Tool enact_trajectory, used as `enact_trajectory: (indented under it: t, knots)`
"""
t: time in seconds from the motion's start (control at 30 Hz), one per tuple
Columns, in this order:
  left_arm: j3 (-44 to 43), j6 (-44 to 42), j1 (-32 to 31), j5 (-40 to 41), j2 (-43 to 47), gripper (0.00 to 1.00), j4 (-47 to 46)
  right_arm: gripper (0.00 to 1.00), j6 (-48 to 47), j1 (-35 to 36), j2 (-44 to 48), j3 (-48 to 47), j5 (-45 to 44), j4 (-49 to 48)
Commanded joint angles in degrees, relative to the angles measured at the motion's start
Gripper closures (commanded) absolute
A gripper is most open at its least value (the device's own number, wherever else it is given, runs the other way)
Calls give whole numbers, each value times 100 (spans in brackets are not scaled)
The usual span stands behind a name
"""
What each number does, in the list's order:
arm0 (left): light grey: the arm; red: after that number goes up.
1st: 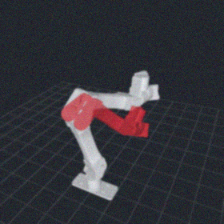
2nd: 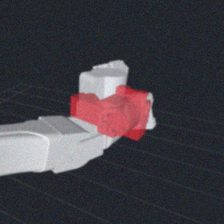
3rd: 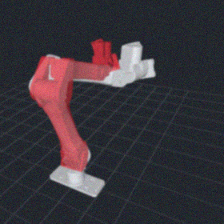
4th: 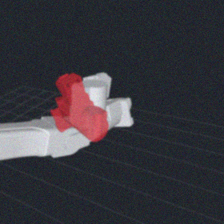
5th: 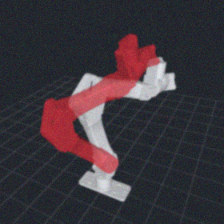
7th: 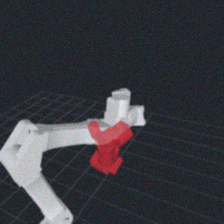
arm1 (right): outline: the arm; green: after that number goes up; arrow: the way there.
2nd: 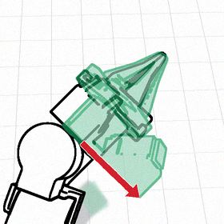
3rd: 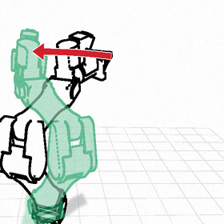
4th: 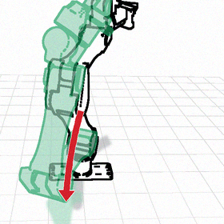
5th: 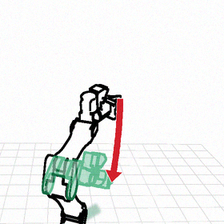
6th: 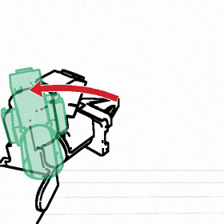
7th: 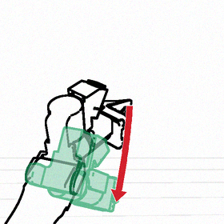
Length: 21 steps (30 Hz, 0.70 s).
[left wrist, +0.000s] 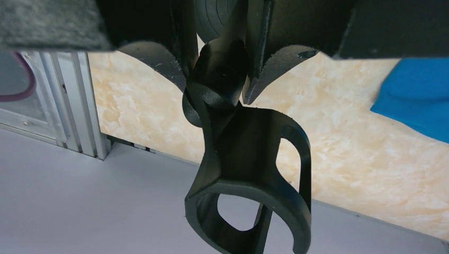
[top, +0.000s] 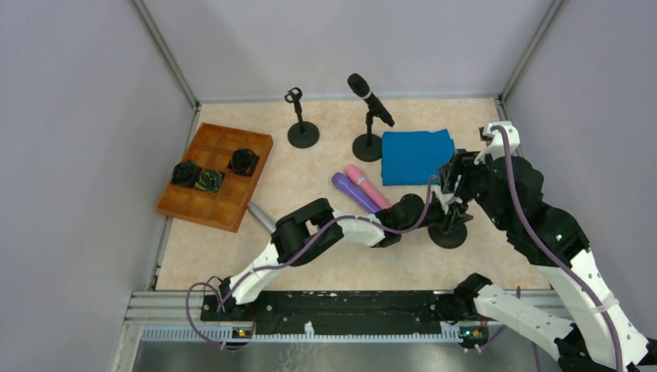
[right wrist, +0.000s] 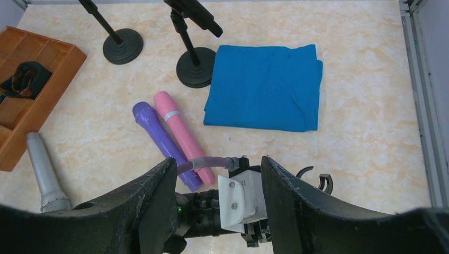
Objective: Attach the microphones to the stand
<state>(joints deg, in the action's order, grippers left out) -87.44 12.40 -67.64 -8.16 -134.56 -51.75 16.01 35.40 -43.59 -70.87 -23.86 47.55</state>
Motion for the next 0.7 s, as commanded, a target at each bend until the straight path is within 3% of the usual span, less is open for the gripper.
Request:
enact_trajectory:
  t: [0.0, 0.3, 0.67]
  knots:
    - [-76, 21, -36, -780, 451, 100, -195, 41, -119, -54, 37, 24, 31, -193]
    - [1140, -167, -39, -1003, 1553, 100, -443, 41, -227, -51, 275, 154, 158, -658]
    - [3528, -15, -74, -678, 3392, 100, -653, 41, -287, -51, 405, 394, 337, -1224]
